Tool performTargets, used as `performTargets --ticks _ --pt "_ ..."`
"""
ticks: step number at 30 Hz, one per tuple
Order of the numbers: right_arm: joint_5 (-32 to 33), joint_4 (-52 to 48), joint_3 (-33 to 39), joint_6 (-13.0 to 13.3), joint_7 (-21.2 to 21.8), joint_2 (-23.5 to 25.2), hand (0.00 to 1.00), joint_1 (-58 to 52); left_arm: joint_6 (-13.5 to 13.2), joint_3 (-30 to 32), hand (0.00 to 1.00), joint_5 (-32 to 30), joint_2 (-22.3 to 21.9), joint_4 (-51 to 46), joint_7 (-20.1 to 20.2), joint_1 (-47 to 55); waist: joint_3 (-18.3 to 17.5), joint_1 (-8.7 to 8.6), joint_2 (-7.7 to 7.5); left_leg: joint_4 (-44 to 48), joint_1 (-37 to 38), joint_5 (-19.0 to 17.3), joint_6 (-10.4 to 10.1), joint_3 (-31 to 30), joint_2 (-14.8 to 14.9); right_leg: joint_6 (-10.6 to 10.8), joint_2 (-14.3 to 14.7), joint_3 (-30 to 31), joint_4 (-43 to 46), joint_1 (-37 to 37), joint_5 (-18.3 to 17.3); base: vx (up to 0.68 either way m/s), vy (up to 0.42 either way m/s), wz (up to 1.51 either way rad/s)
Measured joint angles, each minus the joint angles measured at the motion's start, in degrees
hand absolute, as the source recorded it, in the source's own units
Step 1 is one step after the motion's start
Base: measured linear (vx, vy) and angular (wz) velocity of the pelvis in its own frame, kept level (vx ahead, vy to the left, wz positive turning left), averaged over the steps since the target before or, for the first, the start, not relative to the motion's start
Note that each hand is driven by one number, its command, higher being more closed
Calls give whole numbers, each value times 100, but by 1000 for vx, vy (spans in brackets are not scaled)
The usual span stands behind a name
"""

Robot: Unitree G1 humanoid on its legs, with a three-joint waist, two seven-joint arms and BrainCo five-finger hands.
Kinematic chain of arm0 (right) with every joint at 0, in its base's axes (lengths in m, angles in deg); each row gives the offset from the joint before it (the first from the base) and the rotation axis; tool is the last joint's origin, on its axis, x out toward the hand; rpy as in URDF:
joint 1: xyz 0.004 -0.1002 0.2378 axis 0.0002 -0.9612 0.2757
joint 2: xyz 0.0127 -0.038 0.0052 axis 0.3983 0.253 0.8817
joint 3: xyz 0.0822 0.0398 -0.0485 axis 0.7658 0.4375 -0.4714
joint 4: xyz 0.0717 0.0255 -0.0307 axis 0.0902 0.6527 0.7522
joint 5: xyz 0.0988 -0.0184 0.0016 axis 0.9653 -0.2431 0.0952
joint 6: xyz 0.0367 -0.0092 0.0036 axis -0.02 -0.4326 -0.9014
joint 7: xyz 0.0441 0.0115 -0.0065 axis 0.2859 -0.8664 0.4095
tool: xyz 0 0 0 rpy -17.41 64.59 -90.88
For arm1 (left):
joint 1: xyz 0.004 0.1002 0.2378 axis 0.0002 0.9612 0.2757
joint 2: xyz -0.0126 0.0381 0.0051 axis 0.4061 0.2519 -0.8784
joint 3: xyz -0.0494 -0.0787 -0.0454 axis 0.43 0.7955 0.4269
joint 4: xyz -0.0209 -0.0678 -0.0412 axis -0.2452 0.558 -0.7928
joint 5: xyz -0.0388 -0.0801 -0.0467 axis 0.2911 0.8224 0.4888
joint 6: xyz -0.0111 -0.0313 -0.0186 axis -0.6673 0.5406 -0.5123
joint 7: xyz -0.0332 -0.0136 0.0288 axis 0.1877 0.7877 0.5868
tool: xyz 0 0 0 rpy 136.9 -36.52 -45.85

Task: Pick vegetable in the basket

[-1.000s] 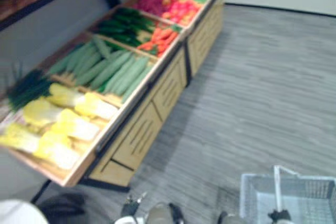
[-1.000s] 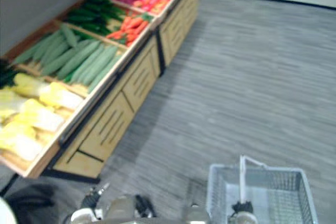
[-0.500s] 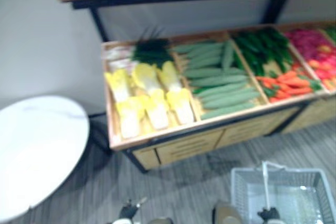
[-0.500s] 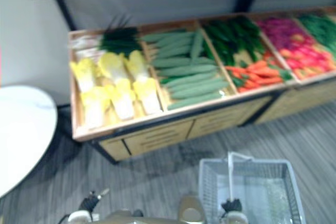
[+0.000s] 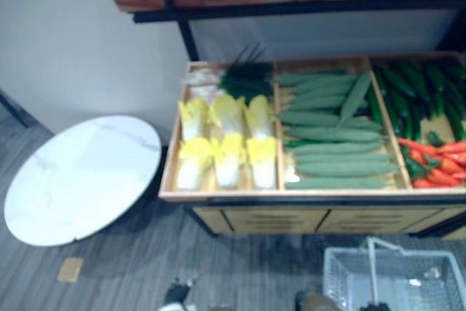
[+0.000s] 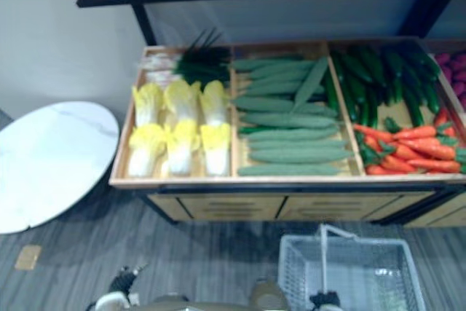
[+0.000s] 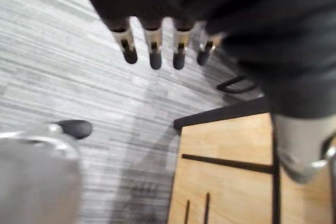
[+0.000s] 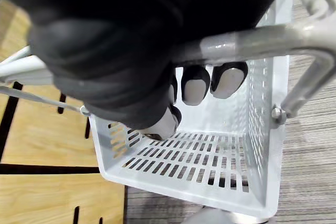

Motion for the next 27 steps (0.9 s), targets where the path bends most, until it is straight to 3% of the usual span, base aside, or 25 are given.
performTargets --ticks 2,6,10,11,15,22,27 --pt "4 -7 88 -2 -30 20 100 -144 -2 128 0 175 111 -609 -158 -234 -23 -17 51 -235 94 6 -4 128 28 1 55 -13 -105 16 96 -8 28 -1" --pt "145 -36 78 53 -156 157 100 -393 -93 -137 0 127 907 -1955 -714 -1047 -28 -180 93 -490 114 7 -4 78 38 16 84 -178 -321 98 283 -37 27 15" --pt "145 -191 110 63 -217 164 100 -603 -288 -656 0 -389 1065 -3197 -1056 -1529 -23 -188 106 -632 151 4 1 100 -74 104 -2 -133 -389 70 405 -77 61 -2" --pt "145 -209 128 62 -218 159 100 -590 -334 -804 0 -519 1063 -3391 -1134 -1658 -18 -266 91 -684 154 -12 23 143 -116 136 -16 -65 -384 -23 425 -132 76 -29" --pt "128 -436 118 64 -220 126 100 -457 -381 -857 0 -553 1065 -3593 -1421 -1913 12 -296 79 -716 79 -48 114 752 -162 126 19 339 -622 -310 725 -111 42 -65" --pt "112 -432 124 -4 -229 223 100 -557 -348 -1139 0 -1149 1075 -3771 -1488 -2270 33 -313 46 -548 -49 -166 91 1023 -106 113 14 263 -1291 -264 1217 -24 1 -29" --pt "-28 -434 120 -70 -241 192 100 -511 -66 -1218 0 -1506 1142 -3612 -1474 -2385 36 -323 50 -543 -44 -134 79 1074 -72 125 58 264 -1562 -156 1432 52 -8 -7"
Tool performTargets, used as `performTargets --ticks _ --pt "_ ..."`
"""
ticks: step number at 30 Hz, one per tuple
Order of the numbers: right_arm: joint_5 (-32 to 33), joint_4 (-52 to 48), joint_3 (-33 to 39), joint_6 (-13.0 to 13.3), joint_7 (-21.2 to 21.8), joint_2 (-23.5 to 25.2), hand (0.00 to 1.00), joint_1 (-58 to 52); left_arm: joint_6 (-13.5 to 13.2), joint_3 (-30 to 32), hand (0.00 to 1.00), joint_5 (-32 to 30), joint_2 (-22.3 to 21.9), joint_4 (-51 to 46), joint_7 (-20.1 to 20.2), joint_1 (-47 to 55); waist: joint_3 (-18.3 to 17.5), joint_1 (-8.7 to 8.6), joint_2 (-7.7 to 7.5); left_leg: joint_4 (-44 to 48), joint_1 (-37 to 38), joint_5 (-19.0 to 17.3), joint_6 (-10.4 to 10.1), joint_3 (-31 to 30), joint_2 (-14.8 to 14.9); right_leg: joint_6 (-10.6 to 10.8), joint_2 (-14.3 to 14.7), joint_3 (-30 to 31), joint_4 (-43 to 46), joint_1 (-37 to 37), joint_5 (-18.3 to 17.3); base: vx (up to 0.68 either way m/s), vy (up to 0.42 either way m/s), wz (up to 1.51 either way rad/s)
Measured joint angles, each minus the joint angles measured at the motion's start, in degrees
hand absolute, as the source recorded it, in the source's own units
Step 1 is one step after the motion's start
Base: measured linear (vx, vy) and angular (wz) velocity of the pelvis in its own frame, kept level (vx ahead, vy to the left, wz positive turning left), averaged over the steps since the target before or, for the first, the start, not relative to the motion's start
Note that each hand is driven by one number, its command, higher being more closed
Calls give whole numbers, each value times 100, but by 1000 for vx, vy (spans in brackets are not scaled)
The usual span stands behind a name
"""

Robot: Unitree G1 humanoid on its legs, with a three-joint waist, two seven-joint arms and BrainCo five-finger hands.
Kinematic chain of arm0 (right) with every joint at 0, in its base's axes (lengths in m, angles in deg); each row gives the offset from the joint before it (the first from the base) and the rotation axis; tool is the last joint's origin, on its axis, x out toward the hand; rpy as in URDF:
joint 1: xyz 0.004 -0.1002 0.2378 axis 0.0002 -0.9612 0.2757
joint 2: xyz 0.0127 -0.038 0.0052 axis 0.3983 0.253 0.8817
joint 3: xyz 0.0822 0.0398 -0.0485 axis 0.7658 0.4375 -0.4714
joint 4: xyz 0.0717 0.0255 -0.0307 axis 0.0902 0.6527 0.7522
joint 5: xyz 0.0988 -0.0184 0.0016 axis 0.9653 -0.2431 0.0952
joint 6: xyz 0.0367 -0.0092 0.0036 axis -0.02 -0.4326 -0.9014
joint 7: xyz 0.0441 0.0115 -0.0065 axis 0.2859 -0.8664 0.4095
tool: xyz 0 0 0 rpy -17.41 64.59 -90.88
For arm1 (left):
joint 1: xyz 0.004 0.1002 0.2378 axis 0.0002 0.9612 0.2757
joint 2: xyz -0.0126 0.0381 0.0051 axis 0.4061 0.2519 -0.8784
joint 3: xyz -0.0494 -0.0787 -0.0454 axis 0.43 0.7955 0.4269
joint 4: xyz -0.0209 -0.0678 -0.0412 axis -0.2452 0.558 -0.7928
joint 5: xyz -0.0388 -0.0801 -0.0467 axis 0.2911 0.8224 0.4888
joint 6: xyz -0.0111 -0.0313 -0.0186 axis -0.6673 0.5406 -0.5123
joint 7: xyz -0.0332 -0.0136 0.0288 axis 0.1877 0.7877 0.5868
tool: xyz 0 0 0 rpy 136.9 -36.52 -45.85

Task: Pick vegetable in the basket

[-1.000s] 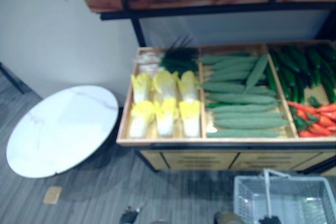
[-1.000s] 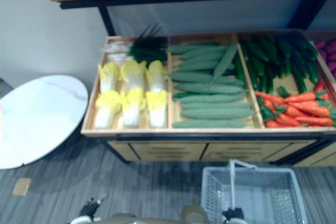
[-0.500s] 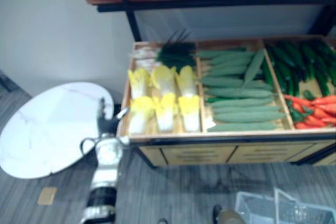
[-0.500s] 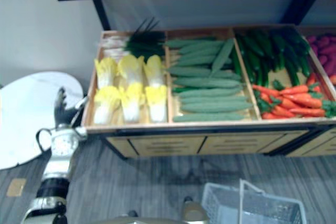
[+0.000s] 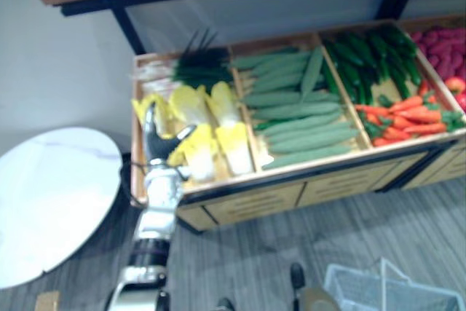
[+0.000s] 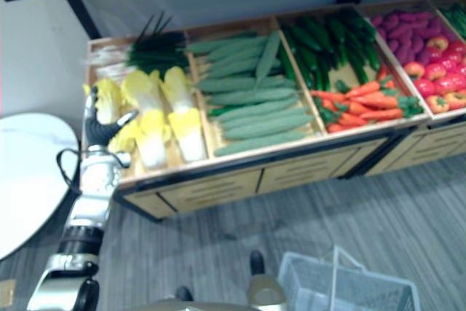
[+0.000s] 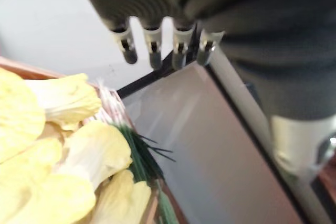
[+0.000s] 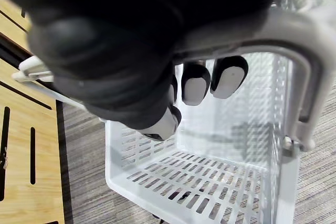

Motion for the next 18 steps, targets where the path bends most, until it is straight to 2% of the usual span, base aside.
performTargets --ticks 3,6,8,13,16,18 --pt "-10 -30 -6 -9 -9 -11 100 52 134 1 0 -138 68 155 2 -28 70 -15 2 -1 1 -1 -2 -3 3 12 2 -24 -69 37 45 24 0 0" --pt "-98 -94 5 -10 -32 -30 100 232 291 99 0 -279 209 187 -9 -124 325 -88 -38 28 -39 -6 4 9 -22 24 1 -2 -130 1 82 -31 -6 -2" --pt "-98 -126 5 -9 -75 -93 100 404 335 123 0 -338 258 189 -21 -237 363 -83 -41 119 -290 -20 24 52 -52 34 -31 55 -188 -218 151 -64 -13 -12" --pt "-42 -313 35 4 -216 -259 100 874 454 234 0 -345 264 228 -92 -657 710 -110 -39 220 -484 -25 41 254 -73 16 -31 273 -207 -470 313 -40 -12 -21" --pt "89 -434 34 9 -254 -260 100 968 477 227 0 -347 266 466 -119 -959 844 -134 -47 292 -628 -27 44 301 -50 1 -11 339 -183 -628 346 -19 -27 -11" --pt "184 -486 33 21 -287 -273 100 1079 490 215 0 -348 272 789 -119 -1259 1077 -156 -58 338 -692 -32 51 314 -42 7 -5 363 -167 -695 351 -28 -21 -5"
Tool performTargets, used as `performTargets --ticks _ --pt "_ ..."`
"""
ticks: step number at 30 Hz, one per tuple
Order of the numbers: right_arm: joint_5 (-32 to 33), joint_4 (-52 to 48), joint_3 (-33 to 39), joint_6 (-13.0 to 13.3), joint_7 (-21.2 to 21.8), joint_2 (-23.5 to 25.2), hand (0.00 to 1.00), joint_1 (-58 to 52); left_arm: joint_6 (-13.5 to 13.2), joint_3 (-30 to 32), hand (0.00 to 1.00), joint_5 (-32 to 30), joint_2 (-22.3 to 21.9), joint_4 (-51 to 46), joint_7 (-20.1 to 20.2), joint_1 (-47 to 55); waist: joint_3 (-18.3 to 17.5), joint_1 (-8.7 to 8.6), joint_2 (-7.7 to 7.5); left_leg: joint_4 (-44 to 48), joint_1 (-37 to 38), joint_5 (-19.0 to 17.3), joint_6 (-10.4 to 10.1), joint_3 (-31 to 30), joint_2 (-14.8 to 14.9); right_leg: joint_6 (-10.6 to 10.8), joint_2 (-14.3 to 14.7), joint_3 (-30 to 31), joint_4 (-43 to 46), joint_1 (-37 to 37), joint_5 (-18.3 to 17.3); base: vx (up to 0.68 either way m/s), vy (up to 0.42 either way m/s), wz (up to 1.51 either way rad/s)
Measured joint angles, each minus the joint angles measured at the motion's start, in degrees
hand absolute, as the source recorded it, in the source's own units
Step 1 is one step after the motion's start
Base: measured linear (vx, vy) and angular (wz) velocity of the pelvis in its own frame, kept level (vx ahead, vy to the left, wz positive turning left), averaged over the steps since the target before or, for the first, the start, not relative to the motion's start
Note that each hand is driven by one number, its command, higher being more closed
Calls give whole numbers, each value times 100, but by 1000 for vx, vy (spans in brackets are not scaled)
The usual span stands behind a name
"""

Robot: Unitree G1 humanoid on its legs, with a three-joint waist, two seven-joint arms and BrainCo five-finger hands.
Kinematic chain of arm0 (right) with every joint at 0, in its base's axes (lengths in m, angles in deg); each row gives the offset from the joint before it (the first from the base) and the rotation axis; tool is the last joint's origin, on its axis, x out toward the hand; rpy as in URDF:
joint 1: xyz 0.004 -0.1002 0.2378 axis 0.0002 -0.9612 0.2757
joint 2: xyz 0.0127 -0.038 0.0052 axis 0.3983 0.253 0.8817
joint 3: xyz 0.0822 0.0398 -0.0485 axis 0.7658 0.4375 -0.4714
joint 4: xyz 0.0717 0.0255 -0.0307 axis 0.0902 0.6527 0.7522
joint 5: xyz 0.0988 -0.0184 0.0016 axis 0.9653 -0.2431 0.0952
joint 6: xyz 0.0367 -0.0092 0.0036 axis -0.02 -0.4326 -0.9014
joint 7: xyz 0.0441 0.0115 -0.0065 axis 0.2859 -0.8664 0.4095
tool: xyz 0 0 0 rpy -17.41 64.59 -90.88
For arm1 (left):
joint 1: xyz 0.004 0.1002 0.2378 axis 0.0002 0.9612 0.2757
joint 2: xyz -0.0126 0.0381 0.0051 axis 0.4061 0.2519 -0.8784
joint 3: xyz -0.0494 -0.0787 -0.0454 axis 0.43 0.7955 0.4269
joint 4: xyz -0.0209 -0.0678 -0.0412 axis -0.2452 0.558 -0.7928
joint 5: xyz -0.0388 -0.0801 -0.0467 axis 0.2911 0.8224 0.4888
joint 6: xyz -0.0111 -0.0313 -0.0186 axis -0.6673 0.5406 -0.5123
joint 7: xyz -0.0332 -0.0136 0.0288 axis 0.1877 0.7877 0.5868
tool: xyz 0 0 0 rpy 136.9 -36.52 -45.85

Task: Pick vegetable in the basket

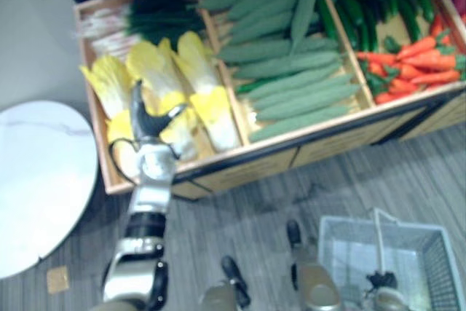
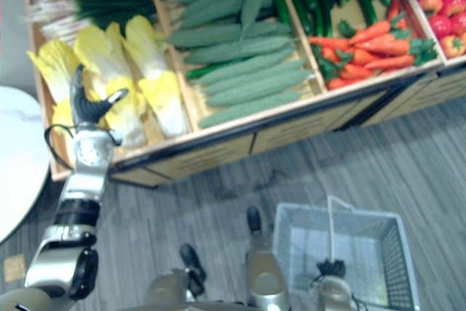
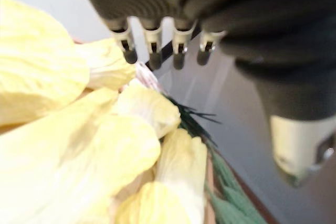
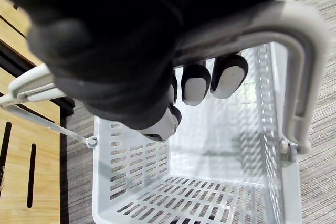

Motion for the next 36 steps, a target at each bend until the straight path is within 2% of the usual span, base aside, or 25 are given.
performTargets --ticks 5,8,12,13,16,19,25,33,36 --pt "172 -90 -19 59 -117 14 100 279 50 -202 0 -35 395 951 1 -557 331 -26 -97 71 -300 0 3 131 -2 0 3 138 -11 -349 114 -27 -18 -11" --pt "227 -162 -27 93 -143 50 100 303 92 -202 0 -218 491 1286 -5 -737 379 -123 -97 74 -408 1 3 148 5 -15 16 156 -22 -456 182 31 -6 -6" --pt "241 -158 -32 110 -216 89 100 302 113 -198 0 -273 491 1514 -113 -853 392 -129 -96 75 -423 -5 4 146 27 -14 20 178 -18 -484 183 30 -2 -4" --pt "278 -159 -45 141 -248 95 100 307 146 -192 100 -342 492 1550 -165 -865 392 -124 -96 102 -491 -23 25 137 31 -14 19 176 -3 -544 182 0 0 0" --pt "287 -161 -78 203 -310 95 100 322 179 -177 100 -477 535 1713 -211 -989 445 -114 -113 211 -659 -56 49 125 26 -4 8 177 -4 -667 186 -40 -26 3" --pt "395 -163 -194 232 -345 80 100 370 183 -165 100 -496 831 1921 -213 -1191 493 -116 -153 262 -863 -72 50 147 2 53 -40 236 -20 -867 225 -42 -12 -3" --pt "401 -159 -234 224 -355 69 100 369 209 11 100 -653 816 1868 -160 -1230 493 -106 -153 283 -913 -73 48 199 29 46 -51 281 -25 -933 260 19 -7 -4" --pt "396 -44 -253 209 -327 75 100 368 287 -226 100 -652 688 1829 64 -1142 490 -122 -148 281 -537 -114 23 80 58 46 -46 137 -96 -442 258 25 -7 6" --pt "395 -53 -252 178 -327 79 100 302 298 -483 100 -649 633 1374 72 -978 469 -127 -135 252 -365 -120 26 -24 49 47 -72 24 -197 -168 257 18 6 16"
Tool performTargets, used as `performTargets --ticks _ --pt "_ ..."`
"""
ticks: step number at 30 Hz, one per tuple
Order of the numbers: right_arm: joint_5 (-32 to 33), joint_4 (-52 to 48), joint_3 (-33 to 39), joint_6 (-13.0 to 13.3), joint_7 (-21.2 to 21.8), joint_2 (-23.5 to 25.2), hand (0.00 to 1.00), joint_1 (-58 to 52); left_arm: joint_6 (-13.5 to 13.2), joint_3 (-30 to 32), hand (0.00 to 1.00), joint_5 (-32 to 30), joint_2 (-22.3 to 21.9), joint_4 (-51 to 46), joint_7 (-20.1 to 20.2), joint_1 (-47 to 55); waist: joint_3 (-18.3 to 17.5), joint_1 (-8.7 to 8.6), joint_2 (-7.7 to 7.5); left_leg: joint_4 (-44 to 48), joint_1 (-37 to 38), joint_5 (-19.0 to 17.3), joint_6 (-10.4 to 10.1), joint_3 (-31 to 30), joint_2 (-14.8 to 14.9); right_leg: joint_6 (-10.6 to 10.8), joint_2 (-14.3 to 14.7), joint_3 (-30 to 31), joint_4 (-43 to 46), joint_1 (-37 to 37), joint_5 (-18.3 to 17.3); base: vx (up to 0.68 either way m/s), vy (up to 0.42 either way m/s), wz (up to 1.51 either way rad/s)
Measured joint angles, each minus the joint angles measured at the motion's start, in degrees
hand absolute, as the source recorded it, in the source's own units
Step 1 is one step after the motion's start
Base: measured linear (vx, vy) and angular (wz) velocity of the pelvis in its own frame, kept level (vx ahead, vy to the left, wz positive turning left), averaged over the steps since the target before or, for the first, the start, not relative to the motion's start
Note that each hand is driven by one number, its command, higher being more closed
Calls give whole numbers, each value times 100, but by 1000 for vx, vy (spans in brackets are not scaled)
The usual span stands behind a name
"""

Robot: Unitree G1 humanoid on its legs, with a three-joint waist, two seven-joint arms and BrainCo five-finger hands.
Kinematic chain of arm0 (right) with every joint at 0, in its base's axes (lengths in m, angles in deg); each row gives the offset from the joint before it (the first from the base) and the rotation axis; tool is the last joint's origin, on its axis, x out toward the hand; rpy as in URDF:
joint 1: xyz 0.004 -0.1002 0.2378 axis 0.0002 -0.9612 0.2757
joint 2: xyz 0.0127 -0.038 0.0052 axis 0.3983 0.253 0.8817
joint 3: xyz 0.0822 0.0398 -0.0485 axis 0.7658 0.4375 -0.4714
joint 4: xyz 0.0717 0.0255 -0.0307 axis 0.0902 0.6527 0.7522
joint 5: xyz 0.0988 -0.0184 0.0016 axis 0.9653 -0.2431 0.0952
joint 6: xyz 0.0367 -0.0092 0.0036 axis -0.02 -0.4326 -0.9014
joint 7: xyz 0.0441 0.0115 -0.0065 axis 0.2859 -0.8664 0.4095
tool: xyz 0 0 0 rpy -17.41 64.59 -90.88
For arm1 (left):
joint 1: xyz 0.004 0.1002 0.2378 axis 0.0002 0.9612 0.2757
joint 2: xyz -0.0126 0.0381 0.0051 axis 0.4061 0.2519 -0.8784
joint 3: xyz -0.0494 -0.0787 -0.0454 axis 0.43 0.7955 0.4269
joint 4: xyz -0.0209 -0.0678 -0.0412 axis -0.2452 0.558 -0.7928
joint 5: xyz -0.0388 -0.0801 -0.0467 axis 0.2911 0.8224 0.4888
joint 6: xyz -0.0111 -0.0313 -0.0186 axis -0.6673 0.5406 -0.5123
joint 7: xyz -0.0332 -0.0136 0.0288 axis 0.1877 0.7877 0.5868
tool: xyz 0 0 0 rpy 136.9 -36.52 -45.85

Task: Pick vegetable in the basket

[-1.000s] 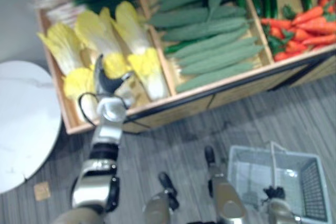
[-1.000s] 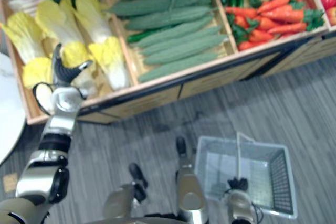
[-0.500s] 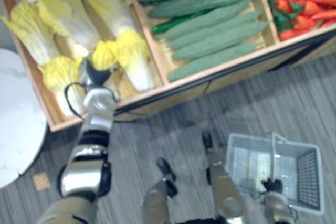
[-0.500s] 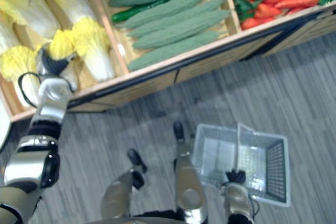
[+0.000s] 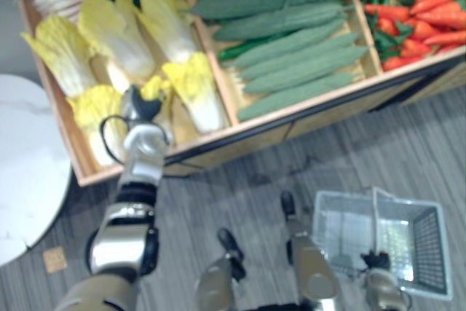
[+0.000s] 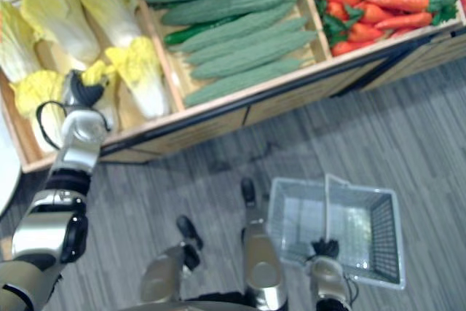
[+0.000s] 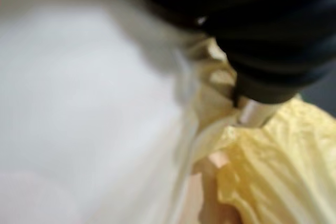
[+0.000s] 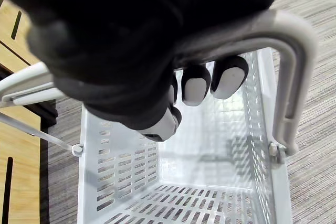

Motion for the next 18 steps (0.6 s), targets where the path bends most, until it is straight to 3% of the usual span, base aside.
performTargets --ticks 4,8,11,13,15,16,18 --pt "0 -90 26 1 -2 6 100 -132 -14 -387 100 -7 -35 -1229 -8 522 -43 22 16 -7 183 -12 -10 -108 -7 -13 19 -122 -22 262 -36 19 5 14" --pt "-8 -133 102 5 8 18 100 -352 -179 -518 100 -62 -178 -2783 -16 1288 -522 57 48 -22 313 -37 -30 -132 10 -26 48 -172 -31 412 -65 8 -3 1" --pt "-14 -131 260 5 14 -7 100 -492 -478 -562 100 -299 -352 -4022 -46 2042 -820 221 89 95 638 -254 -108 18 54 -43 132 45 -27 634 -140 6 13 -40" --pt "-15 -140 239 4 15 -140 100 -467 -629 -468 100 -479 -493 -4667 -91 2528 -986 350 185 677 518 -698 -71 -620 25 -67 199 338 84 579 -236 -25 40 -85" --pt "-87 -201 217 -2 50 -366 100 -319 -724 -231 100 -526 -710 -5328 -244 3127 -1159 467 388 1157 347 -1252 -83 -2179 -109 -61 387 739 177 402 -231 -61 97 -106" --pt "-140 -253 224 -3 71 -427 100 -330 -729 -222 100 -563 -806 -5439 -287 3240 -1192 462 443 1148 344 -1393 -63 -2390 -148 -41 404 757 171 391 -218 -91 117 -67" --pt "-245 -649 247 -31 138 -471 100 -572 -789 -363 100 -696 -1120 -5783 -312 3684 -1326 444 380 1061 419 -1470 68 -2205 -297 -10 280 855 19 409 -198 -59 122 -43"
